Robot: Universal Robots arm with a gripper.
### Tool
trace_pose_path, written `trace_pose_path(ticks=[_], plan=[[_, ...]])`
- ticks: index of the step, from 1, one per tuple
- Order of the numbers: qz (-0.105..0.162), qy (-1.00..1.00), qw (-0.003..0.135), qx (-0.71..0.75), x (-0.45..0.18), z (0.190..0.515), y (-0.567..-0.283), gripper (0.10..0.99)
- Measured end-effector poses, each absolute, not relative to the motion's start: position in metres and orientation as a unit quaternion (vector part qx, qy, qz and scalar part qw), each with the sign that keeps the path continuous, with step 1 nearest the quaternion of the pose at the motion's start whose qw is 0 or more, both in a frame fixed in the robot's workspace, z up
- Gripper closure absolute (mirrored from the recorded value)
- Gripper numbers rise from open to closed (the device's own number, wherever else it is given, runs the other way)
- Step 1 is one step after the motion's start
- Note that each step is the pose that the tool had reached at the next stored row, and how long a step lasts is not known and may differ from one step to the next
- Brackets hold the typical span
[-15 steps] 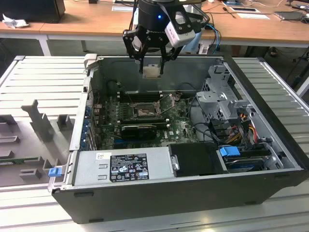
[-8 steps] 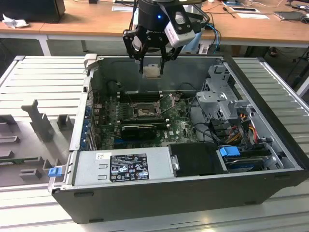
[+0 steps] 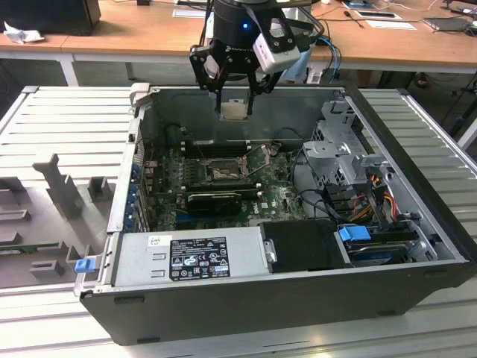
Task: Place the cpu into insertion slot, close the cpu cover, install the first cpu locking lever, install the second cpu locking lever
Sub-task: 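Place the cpu into insertion slot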
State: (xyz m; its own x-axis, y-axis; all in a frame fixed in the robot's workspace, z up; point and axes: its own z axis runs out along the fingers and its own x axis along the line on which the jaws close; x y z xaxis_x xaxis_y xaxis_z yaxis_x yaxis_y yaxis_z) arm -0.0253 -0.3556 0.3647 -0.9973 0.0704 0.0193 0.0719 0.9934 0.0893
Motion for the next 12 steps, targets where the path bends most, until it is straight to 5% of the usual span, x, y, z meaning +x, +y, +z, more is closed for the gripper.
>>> trace_pose_path(ticks=[12], plan=[[-0.044,-0.998,0.008,-0.043,-0.0253,0.362,-0.3556,0.557]])
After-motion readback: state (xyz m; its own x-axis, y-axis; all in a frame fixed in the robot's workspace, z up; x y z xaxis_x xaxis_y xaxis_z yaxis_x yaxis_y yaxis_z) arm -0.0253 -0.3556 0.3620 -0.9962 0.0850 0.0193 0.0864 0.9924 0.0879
